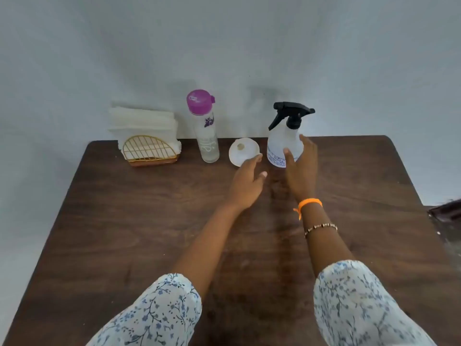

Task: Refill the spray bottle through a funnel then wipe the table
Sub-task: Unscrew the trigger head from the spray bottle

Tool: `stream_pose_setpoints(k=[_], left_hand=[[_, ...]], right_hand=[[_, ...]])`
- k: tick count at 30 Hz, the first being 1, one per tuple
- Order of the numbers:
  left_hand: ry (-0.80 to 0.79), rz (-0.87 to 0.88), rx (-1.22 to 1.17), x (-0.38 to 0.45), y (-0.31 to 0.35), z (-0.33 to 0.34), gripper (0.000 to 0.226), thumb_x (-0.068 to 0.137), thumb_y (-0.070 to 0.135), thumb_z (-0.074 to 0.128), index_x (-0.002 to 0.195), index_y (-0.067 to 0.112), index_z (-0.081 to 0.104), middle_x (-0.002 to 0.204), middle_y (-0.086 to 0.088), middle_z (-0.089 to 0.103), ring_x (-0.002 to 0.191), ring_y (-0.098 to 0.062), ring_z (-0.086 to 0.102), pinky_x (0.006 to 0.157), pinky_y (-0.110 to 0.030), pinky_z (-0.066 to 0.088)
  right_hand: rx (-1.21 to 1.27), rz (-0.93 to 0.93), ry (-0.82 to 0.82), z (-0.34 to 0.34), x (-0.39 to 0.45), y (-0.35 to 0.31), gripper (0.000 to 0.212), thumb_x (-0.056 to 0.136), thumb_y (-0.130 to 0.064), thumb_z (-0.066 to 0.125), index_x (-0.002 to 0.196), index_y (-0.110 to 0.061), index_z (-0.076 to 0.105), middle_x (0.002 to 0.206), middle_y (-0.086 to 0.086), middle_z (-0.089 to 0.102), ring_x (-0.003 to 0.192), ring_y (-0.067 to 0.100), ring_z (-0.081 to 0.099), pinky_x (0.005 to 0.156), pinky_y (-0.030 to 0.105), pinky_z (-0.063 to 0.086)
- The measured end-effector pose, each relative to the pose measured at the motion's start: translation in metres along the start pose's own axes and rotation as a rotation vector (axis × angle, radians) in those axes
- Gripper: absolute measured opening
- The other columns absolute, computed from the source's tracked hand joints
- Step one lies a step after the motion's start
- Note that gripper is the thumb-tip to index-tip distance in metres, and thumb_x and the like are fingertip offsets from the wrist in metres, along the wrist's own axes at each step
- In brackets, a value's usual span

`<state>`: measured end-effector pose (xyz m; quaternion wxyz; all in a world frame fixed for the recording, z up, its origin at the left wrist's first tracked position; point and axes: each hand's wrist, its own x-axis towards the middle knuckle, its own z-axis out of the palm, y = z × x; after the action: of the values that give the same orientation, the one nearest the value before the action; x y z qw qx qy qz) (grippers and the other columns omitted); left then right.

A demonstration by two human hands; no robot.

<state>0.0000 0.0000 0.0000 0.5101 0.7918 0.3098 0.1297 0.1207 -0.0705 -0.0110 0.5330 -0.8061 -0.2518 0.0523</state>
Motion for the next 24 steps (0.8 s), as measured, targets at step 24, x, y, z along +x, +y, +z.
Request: stream_pose_setpoints(k=[24], left_hand=[[0.144,0.041,0.003,-0.095,0.002,-0.030,0.049,0.095,0.008,0.048,0.142,0.019,0.037,0.141,0.008,0.041,0.131,-0.002,0.035,0.109,-0.022,0.027]], right_hand=[[0.183,0.016,0.022,-0.018,-0.074,-0.049,0.027,0.086,-0.018,0.064,0.111,-0.009,0.059,0.109,0.003,0.065,0.102,0.018,0.058,0.086,0.034,0.048]])
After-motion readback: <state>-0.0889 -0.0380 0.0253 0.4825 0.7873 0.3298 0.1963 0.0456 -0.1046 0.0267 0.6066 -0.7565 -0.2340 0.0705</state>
